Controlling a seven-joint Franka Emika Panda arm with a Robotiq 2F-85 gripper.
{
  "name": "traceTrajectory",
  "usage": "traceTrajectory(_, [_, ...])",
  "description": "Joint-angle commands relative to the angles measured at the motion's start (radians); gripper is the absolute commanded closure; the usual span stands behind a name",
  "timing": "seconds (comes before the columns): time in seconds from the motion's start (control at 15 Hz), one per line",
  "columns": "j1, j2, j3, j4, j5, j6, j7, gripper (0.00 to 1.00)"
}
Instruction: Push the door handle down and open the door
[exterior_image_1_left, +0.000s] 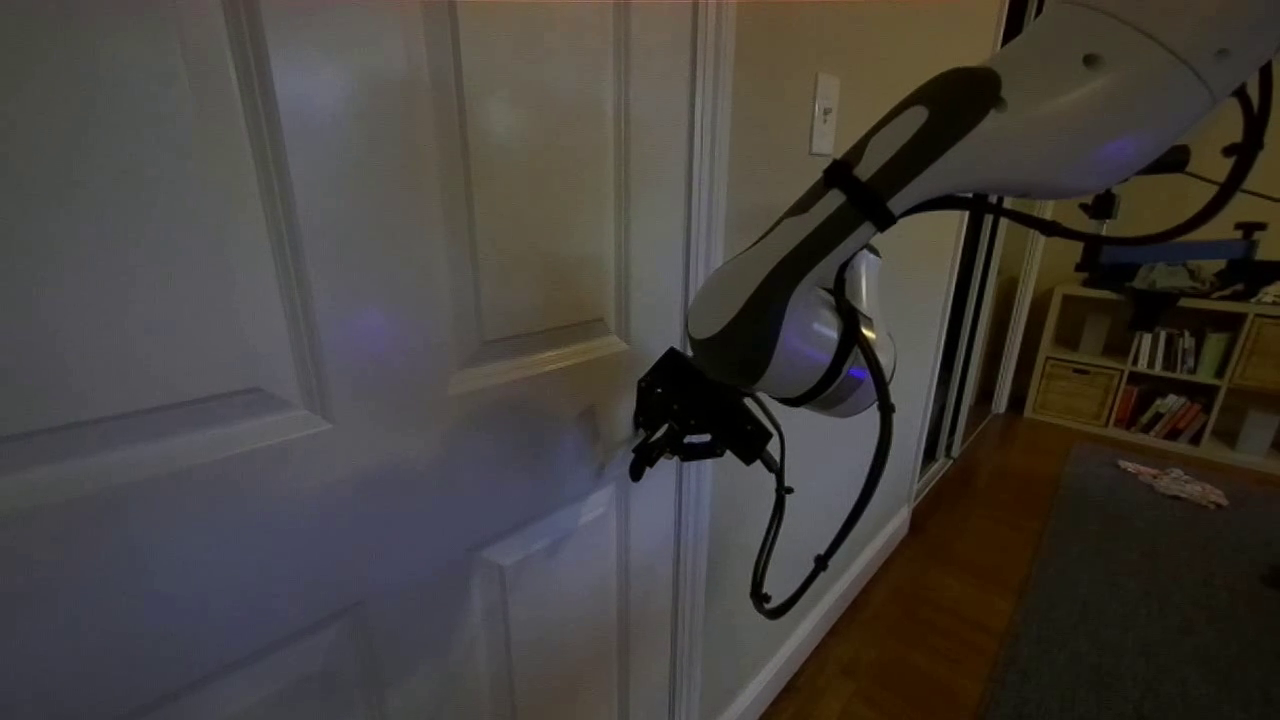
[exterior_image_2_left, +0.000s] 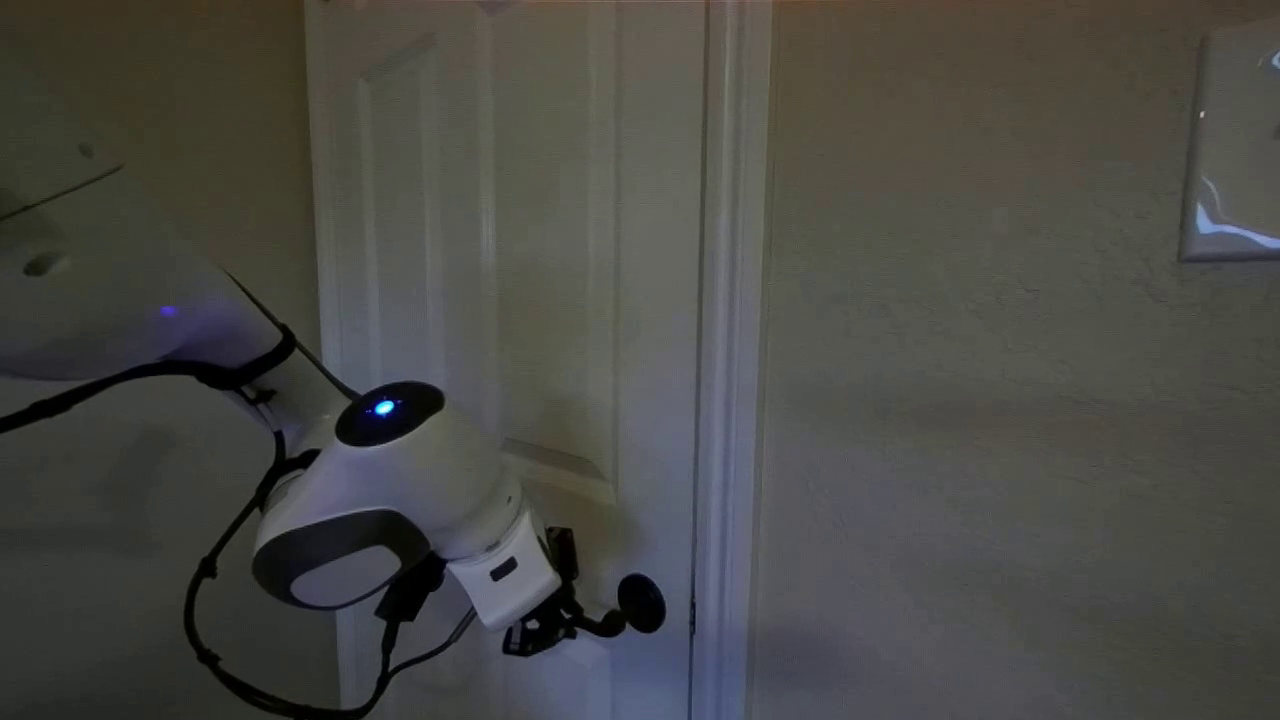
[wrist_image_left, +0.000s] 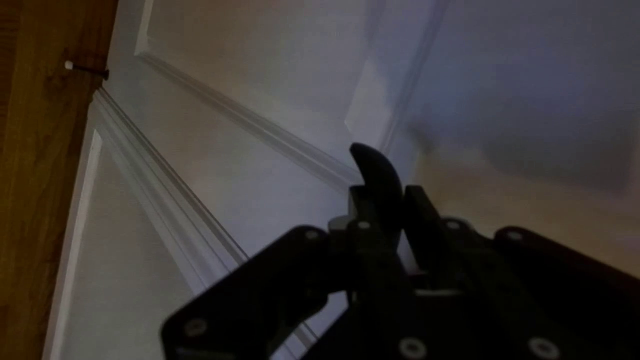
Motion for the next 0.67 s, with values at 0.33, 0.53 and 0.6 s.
traceTrajectory(0.33, [-0.028, 0.019, -0.015, -0.109, 0.017, -0.028, -0.05, 0.9])
traceTrajectory(0.53, [-0.041, -0.006, 0.006, -0.136, 0.028, -0.026, -0.074, 0.9])
traceTrajectory(0.6, [-0.037, -0.008, 0.0, -0.143, 0.031, -0.015, -0.073, 0.9])
